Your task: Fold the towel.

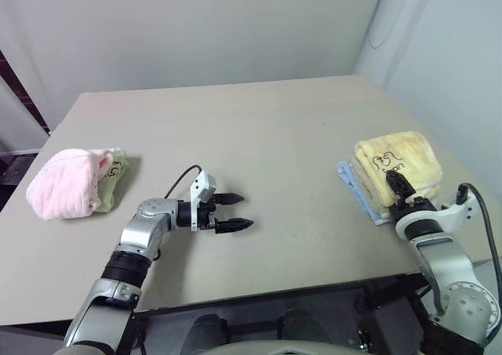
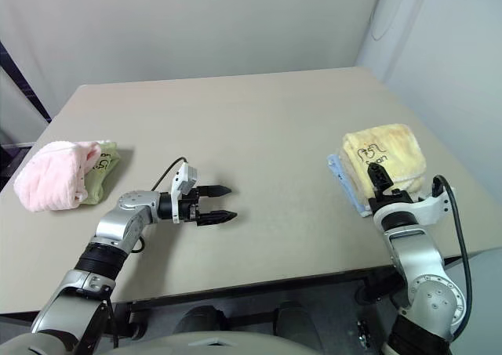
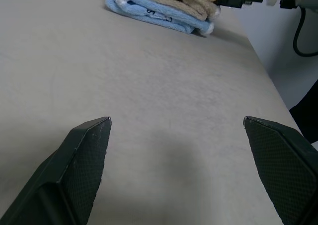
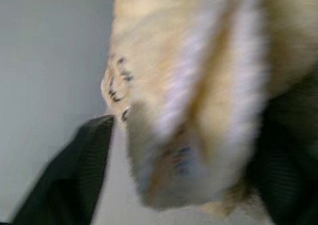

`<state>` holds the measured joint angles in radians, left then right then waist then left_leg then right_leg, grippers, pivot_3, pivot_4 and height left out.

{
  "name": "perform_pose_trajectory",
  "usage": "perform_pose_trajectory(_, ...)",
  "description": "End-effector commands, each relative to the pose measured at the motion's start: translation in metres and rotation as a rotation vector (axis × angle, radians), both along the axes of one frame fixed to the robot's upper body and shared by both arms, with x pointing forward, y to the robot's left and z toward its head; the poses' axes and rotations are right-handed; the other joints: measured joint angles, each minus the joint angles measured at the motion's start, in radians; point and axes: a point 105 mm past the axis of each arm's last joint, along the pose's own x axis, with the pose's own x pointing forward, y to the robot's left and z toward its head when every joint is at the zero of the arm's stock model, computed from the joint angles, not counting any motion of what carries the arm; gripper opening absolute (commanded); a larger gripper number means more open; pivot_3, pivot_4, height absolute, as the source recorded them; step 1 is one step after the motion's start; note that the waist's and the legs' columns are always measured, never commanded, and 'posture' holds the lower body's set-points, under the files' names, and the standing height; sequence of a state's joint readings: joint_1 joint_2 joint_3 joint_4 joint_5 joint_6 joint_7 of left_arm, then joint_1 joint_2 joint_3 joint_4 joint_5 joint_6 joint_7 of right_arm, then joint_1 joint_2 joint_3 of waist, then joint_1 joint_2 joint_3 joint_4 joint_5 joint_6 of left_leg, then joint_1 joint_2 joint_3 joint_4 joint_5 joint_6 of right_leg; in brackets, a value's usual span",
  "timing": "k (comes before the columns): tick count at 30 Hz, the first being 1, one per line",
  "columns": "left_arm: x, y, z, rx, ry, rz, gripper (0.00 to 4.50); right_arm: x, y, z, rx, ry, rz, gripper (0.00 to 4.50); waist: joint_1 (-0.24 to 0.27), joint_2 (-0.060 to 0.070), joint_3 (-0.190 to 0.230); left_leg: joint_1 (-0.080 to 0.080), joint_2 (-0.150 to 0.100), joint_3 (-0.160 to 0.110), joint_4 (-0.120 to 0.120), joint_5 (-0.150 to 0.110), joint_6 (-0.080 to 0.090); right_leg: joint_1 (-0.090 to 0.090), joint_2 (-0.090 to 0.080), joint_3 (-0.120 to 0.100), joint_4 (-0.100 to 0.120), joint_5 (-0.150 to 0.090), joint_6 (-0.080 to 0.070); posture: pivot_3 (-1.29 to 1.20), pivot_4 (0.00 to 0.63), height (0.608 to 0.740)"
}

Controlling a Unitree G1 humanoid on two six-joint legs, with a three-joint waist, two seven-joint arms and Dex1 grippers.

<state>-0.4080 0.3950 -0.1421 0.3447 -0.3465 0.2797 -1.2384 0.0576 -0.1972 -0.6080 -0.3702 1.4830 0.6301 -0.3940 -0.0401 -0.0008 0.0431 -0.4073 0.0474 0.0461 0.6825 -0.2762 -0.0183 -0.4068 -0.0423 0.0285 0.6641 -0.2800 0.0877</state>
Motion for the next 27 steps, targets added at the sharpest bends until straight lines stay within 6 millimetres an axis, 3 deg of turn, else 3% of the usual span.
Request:
perform_pose_trajectory(1, 0.007, 0.0, 0.012, -0.003, -0.047, -0.007, 4.5, -0.017, -0.001, 0.021, 0.023, -0.103, 0.056, 4.47, 0.0, 0.0, 0.0, 0.0, 0.0, 0.0, 0.0, 0.0, 0.0, 0.0, 0.0, 0.0, 0.0, 0.0, 0.0, 0.0, 0.0, 0.701)
perform_pose_trajectory(8, 0.012, 0.002, 0.016, -0.017, -0.063, -0.002, 4.5, -0.07, 0.009, 0.04, -0.124, -0.13, 0.245, 4.47, -0.003, -0.001, 0.0, 0.0, 0.0, 0.0, 0.0, 0.0, 0.0, 0.001, -0.001, 0.0, -0.001, 0.0, 0.0, 0.0, 0.0, 0.701)
perform_pose_trajectory(11, 0.015, 0.006, 0.021, -0.04, -0.053, 0.018, 4.5, -0.077, 0.022, 0.061, -0.399, -0.156, 0.391, 4.47, -0.006, 0.0, 0.001, 0.002, 0.001, 0.0, 0.0, 0.0, 0.0, 0.001, -0.001, 0.001, -0.001, 0.0, 0.0, 0.0, 0.0, 0.701)
perform_pose_trajectory(14, 0.015, 0.014, 0.031, -0.069, -0.052, 0.03, 4.5, -0.06, 0.04, 0.082, -0.716, -0.25, 0.532, 4.47, -0.008, -0.005, 0.003, 0.005, 0.0, 0.0, 0.0, 0.0, 0.0, 0.003, -0.001, 0.002, -0.001, 0.0, 0.0, 0.0, 0.0, 0.701)
perform_pose_trajectory(17, 0.017, 0.029, 0.042, -0.097, -0.055, 0.072, 4.5, -0.042, 0.064, 0.09, -0.921, -0.356, 0.656, 4.47, -0.005, -0.009, 0.005, 0.008, 0.001, -0.001, 0.0, 0.0, 0.0, 0.003, -0.002, 0.0, -0.002, 0.0, 0.0, 0.0, 0.0, 0.701)
perform_pose_trajectory(21, 0.0, 0.051, 0.057, -0.122, -0.086, 0.059, 4.5, -0.02, 0.092, 0.075, -1.002, -0.431, 0.878, 4.47, -0.004, -0.01, 0.007, 0.012, 0.002, -0.002, -0.004, 0.0, -0.001, 0.002, -0.002, -0.003, -0.003, 0.0, -0.001, 0.0, 0.0, 0.701)
perform_pose_trajectory(27, -0.032, 0.086, 0.048, -0.009, -0.094, 0.133, 4.5, 0.005, 0.118, 0.055, -1.011, -0.505, 1.068, 4.47, 0.0, -0.009, 0.006, -0.001, 0.001, 0.001, -0.007, -0.001, 0.001, -0.004, -0.003, -0.002, -0.008, 0.002, -0.002, 0.0, 0.0, 0.701)
